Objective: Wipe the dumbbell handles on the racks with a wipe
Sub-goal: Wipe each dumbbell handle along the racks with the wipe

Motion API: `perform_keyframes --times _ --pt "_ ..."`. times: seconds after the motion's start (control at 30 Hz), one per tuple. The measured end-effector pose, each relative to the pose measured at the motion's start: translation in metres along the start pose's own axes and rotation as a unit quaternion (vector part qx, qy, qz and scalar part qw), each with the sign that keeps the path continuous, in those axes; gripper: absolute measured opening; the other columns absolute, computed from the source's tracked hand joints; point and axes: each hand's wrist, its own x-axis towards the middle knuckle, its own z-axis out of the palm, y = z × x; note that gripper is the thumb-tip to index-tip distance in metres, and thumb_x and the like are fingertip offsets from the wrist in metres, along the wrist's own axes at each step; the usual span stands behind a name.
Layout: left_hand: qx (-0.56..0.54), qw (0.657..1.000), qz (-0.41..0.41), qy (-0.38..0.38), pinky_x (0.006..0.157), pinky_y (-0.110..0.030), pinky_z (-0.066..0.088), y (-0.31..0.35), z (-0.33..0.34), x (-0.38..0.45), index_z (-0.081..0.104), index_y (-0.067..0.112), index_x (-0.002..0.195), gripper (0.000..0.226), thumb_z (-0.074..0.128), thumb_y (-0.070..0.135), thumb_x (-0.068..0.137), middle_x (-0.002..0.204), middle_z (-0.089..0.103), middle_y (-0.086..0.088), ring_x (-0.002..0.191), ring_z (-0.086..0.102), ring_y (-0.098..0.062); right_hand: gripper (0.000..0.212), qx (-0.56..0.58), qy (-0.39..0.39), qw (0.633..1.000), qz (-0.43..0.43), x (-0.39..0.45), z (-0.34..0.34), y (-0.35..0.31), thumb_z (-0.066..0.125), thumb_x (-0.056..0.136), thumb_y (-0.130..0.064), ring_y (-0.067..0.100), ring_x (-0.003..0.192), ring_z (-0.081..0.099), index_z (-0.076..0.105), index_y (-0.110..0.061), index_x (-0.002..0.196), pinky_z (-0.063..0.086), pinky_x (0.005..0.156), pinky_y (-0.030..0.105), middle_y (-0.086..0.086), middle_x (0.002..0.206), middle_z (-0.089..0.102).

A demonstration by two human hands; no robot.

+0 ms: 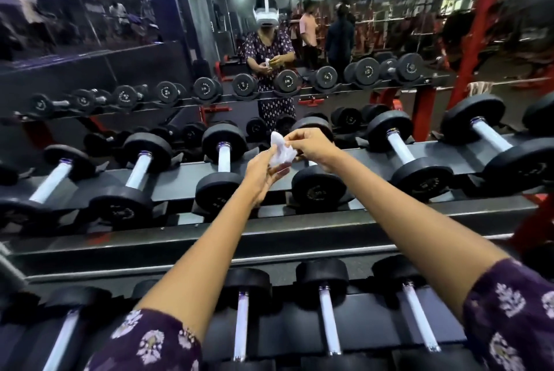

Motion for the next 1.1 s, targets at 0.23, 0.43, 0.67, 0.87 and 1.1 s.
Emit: perform_keyframes --times 0.23,0.43,0.67,0.87,1.1 --pt "0.051 0.992 0.097 0.062 0.059 -0.015 0.053 0.008 -0.034 -0.054 0.057 0.009 0.086 0.011 0.056 0.003 0.095 0.085 0.06 -0.005 0.074 0.059 -0.012 0.022 0.065 -0.073 0.994 0.044 -0.032 0.038 -0.012 0.051 0.086 0.009 0.015 0.057 0.049 0.06 -0.006 0.074 0.048 0.048 0.016 0.009 0.068 0.055" --pt "0.124 0.975 0.125 0.134 0.051 -0.017 0.047 0.019 -0.061 -0.082 0.055 0.011 0.08 0.019 0.062 -0.004 0.089 0.075 0.058 -0.003 0.061 0.056 -0.008 0.006 0.088 -0.165 0.981 0.049 -0.051 0.066 -0.017 0.06 0.087 -0.006 0.004 0.052 0.059 0.064 -0.011 0.087 0.052 0.054 0.017 0.004 0.073 0.062" --pt "0.083 0.98 0.126 0.127 0.066 -0.018 0.053 0.034 -0.1 -0.086 0.06 0.009 0.082 0.019 0.059 -0.009 0.088 0.07 0.066 0.0 0.066 0.062 -0.009 0.032 0.104 -0.108 0.985 0.087 -0.051 0.108 -0.033 0.051 0.081 0.013 0.005 0.05 0.057 0.064 -0.001 0.105 0.049 0.048 0.017 0.003 0.07 0.063" --pt "0.108 0.98 0.128 0.111 0.066 -0.016 0.053 0.039 -0.136 -0.057 0.06 -0.001 0.104 0.018 0.058 -0.01 0.088 0.085 0.062 -0.007 0.078 0.06 -0.016 0.011 0.128 -0.077 0.983 0.11 -0.031 0.133 -0.034 0.056 0.084 0.002 0.007 0.058 0.053 0.063 -0.007 0.084 0.046 0.052 0.016 0.0 0.066 0.058" --pt "0.197 0.963 0.156 0.102 0.074 -0.021 0.049 0.053 -0.172 -0.008 0.063 0.011 0.088 0.01 0.062 0.001 0.09 0.084 0.063 0.001 0.085 0.058 -0.018 0.024 0.162 0.05 0.98 0.105 0.015 0.162 -0.034 0.052 0.079 0.016 0.014 0.053 0.047 0.06 -0.006 0.074 0.041 0.042 0.017 0.007 0.064 0.056"
